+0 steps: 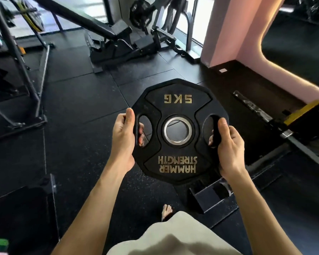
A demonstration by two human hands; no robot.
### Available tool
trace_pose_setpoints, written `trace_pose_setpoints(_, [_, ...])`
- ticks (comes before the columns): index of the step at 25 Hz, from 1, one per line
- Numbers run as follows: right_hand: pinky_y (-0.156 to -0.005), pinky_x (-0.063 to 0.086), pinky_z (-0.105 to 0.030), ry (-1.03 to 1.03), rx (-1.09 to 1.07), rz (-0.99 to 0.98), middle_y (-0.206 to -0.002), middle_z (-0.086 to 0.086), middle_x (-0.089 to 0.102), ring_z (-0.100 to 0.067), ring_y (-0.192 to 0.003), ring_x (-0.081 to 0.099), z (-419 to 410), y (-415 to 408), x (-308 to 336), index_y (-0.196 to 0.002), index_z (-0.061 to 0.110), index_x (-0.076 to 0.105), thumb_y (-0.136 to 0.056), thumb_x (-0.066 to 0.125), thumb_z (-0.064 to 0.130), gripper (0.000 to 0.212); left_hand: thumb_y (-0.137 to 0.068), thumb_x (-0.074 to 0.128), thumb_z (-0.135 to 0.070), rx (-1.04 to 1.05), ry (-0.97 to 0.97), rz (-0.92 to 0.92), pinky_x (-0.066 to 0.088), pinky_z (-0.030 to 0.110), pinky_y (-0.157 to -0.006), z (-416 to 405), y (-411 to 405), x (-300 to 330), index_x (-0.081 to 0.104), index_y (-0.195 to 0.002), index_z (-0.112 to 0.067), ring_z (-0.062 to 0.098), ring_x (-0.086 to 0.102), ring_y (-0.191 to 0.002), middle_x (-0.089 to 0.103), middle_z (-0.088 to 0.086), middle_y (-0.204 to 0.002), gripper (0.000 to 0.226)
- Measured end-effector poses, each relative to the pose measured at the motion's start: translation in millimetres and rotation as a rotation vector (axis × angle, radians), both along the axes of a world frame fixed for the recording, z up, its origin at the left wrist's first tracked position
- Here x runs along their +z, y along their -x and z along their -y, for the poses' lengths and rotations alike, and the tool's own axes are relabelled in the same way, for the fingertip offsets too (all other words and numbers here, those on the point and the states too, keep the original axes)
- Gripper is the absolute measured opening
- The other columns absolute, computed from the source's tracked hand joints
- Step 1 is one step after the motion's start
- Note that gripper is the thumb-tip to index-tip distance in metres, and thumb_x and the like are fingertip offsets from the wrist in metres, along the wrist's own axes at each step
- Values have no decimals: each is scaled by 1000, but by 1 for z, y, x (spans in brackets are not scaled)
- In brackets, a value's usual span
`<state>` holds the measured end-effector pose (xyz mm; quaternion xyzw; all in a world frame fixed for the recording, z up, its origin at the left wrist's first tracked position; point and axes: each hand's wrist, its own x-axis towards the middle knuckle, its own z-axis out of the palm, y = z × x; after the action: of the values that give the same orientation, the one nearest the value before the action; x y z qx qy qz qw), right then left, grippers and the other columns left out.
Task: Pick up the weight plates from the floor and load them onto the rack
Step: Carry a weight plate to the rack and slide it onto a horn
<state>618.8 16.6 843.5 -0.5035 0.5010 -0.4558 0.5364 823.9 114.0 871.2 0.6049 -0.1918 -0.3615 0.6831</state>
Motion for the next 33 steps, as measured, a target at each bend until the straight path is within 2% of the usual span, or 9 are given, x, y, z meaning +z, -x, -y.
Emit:
trace_pose_setpoints(3, [-66, 45, -39, 16, 22, 11, -61, -2, 60, -20, -61, 54, 39, -47, -4, -76, 11, 56, -88, 56, 61, 52, -98, 45, -50, 19, 8, 12, 34, 26, -43, 35, -45, -3, 45, -84, -17, 13, 42, -46, 54, -2, -63, 36])
trace_pose_setpoints(8, [-66, 43, -41, 55, 21, 31, -59, -3, 60, -20, -59, 53, 143, -136, -10, -77, 11, 56, -73, 57, 77, 66, -98, 46, -51, 12, 17, 14, 34, 24, -42, 137, -131, -7, 44, -83, -18, 11, 41, -45, 53, -2, -63, 36])
trace_pose_setpoints(15, [-69, 46, -41, 42, -26, 42, -60, -4, 60, -21, -62, 55, 299, -221, 6, -76, 15, 56, -81, 58, 70, 56, -98, 46, -51, -37, 34, 31, 33, 24, -42, 304, -223, 12, 46, -83, -20, 11, 42, -45, 54, -3, -62, 35])
trace_pose_setpoints(21, [-66, 45, -36, 30, -148, 52, -63, -2, 59, -17, -62, 54, 429, -280, -3, -78, 15, 56, -90, 57, 57, 44, -97, 46, -53, -161, 50, 39, 33, 24, -42, 462, -290, 1, 46, -85, -20, 11, 41, -45, 55, -3, -62, 35])
trace_pose_setpoints(26, [-66, 42, -38, -5, -284, 62, -60, 0, 58, -17, -62, 51, 556, -339, -4, -79, 16, 57, -77, 58, 67, 51, -98, 45, -52, -317, 67, 61, 34, 23, -40, 622, -359, -6, 44, -88, -18, 12, 41, -45, 54, -1, -64, 35])
trace_pose_setpoints(29, [-68, 40, -42, -21, -374, 70, -60, 0, 58, -22, -65, 50, 618, -360, 2, -76, 19, 58, -74, 60, 71, 52, -99, 44, -50, -413, 71, 79, 35, 24, -40, 709, -384, 0, 43, -89, -16, 12, 42, -44, 55, -1, -63, 36])
trace_pose_setpoints(33, [-68, 43, -39, -31, -504, 114, -61, 1, 58, -17, -62, 52, 714, -370, 6, -75, 19, 59, -85, 60, 56, 39, -99, 43, -47, -576, 105, 49, 35, 24, -39, 834, -393, 3, 45, -95, -14, 12, 43, -42, 55, 0, -65, 34])
